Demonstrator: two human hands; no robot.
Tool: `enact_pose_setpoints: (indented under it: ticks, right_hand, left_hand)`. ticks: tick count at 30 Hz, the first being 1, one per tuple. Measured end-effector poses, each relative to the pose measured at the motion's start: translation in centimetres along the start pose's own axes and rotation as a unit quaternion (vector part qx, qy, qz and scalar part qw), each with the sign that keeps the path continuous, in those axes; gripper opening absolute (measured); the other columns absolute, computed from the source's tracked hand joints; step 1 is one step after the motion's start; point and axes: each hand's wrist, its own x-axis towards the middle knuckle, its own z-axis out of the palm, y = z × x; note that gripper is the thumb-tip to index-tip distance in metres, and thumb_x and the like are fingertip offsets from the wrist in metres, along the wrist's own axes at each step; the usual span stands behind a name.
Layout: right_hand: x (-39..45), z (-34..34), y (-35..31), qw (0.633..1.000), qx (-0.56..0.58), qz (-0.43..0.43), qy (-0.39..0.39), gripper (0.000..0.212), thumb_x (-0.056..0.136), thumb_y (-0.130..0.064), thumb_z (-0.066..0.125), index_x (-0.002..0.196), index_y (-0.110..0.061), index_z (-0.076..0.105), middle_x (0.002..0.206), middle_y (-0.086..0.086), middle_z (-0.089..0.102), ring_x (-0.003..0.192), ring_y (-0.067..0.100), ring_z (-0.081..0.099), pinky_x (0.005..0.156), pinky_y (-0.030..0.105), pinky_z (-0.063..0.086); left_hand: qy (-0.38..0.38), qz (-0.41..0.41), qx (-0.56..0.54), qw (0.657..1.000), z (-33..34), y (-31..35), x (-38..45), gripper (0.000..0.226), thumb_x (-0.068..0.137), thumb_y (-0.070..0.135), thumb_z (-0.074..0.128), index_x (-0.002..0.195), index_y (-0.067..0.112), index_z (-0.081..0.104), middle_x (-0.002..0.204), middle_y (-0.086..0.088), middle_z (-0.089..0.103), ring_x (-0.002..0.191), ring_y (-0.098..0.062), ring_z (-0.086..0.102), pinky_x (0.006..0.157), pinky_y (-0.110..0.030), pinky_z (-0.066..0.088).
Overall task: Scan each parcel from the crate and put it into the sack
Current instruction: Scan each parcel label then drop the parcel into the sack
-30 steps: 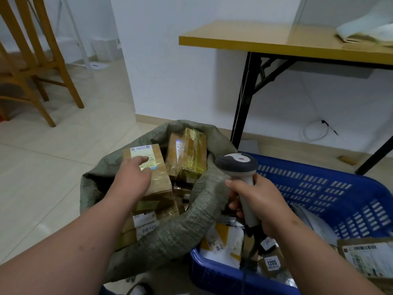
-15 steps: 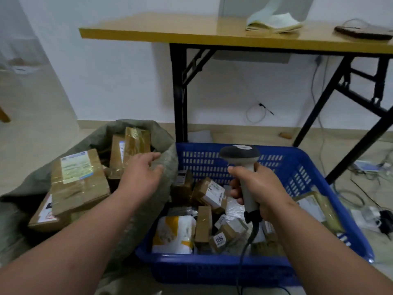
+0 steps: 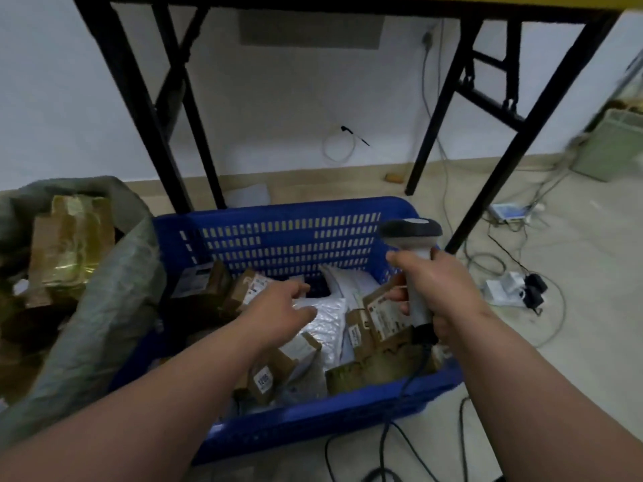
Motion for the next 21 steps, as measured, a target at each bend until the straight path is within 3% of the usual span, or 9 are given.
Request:
enact_pose_setpoints:
  ticks: [4, 7, 12, 14, 16, 19, 21]
  right_hand:
    - [2.1, -2.8, 1.5, 0.999, 0.022, 0.020, 0.025, 0.020, 0.084, -0.027, 0.071, 0.098, -0.017, 0.062, 0.078, 0.009, 0.064, 0.061, 0.022, 0.063, 0.052, 0.031, 0.048]
    - [3.8, -4.4, 2.9, 0.997, 0.007, 0.038, 0.062, 0.017, 0.081, -0.026, 0.072, 0.093, -0.017, 0.063, 0.079, 0.008, 0.064, 0.069, 0.024, 0.064, 0.062, 0.040, 0.056]
    - [6.3, -5.8, 4.7, 0.993, -0.020, 0.075, 0.086, 0.025, 0.077, -0.031, 0.068, 0.094, -0.013, 0.062, 0.086, 0.011, 0.067, 0.079, 0.030, 0.066, 0.077, 0.046, 0.057]
    - [7.0, -6.0, 5.3, 0.992, -0.031, 0.093, 0.076, 0.025, 0.077, -0.031, 0.067, 0.092, -0.012, 0.061, 0.093, 0.014, 0.068, 0.085, 0.034, 0.067, 0.083, 0.048, 0.057]
    - [7.5, -6.1, 5.8, 0.991, -0.028, 0.119, 0.050, 0.033, 0.077, -0.032, 0.067, 0.100, -0.008, 0.064, 0.094, 0.016, 0.070, 0.084, 0.035, 0.068, 0.082, 0.047, 0.058]
    - [7.9, -6.0, 6.0, 0.989, -0.016, 0.147, 0.011, 0.037, 0.074, -0.034, 0.068, 0.103, -0.011, 0.064, 0.094, 0.016, 0.072, 0.084, 0.037, 0.070, 0.083, 0.055, 0.058]
    - [8.1, -5.9, 6.2, 0.990, -0.034, 0.140, -0.006, 0.037, 0.072, -0.037, 0.068, 0.100, -0.014, 0.063, 0.096, 0.015, 0.071, 0.086, 0.036, 0.070, 0.083, 0.054, 0.058]
  left_hand:
    - [-0.077, 0.002, 0.007, 0.997, 3.1, 2.6, 1.7, 0.061, 0.092, 0.043, 0.063, 0.146, 0.027, 0.041, 0.144, 0.004, 0.048, 0.125, -0.016, 0.050, 0.096, -0.029, 0.043]
    - [-0.111, -0.008, -0.026, 0.993, 5.3, 4.7, 3.2, 0.065, 0.092, 0.044, 0.063, 0.149, 0.027, 0.037, 0.144, 0.003, 0.047, 0.124, -0.017, 0.050, 0.095, -0.030, 0.043]
    - [-0.132, -0.075, -0.142, 0.978, 8.7, 7.0, 5.9, 0.062, 0.097, 0.034, 0.058, 0.152, 0.025, 0.031, 0.126, 0.002, 0.051, 0.088, -0.004, 0.052, 0.077, -0.023, 0.042]
    - [-0.131, -0.105, -0.160, 0.973, 9.9, 7.2, 6.8, 0.061, 0.098, 0.030, 0.055, 0.153, 0.025, 0.028, 0.138, -0.002, 0.050, 0.089, -0.006, 0.052, 0.073, -0.024, 0.044]
    - [-0.127, -0.128, -0.168, 0.969, 11.1, 7.0, 7.8, 0.059, 0.099, 0.026, 0.053, 0.153, 0.025, 0.028, 0.136, -0.003, 0.051, 0.093, -0.012, 0.051, 0.078, -0.027, 0.044]
    - [-0.125, -0.169, -0.216, 0.953, 12.6, 6.5, 9.3, 0.040, 0.099, 0.019, 0.053, 0.135, 0.031, 0.042, 0.101, 0.008, 0.054, 0.081, -0.008, 0.052, 0.064, -0.025, 0.043]
    - [-0.134, -0.215, -0.254, 0.933, 13.1, 6.4, 9.9, 0.025, 0.097, 0.018, 0.055, 0.114, 0.032, 0.044, 0.096, 0.005, 0.060, 0.085, -0.015, 0.059, 0.064, -0.030, 0.049]
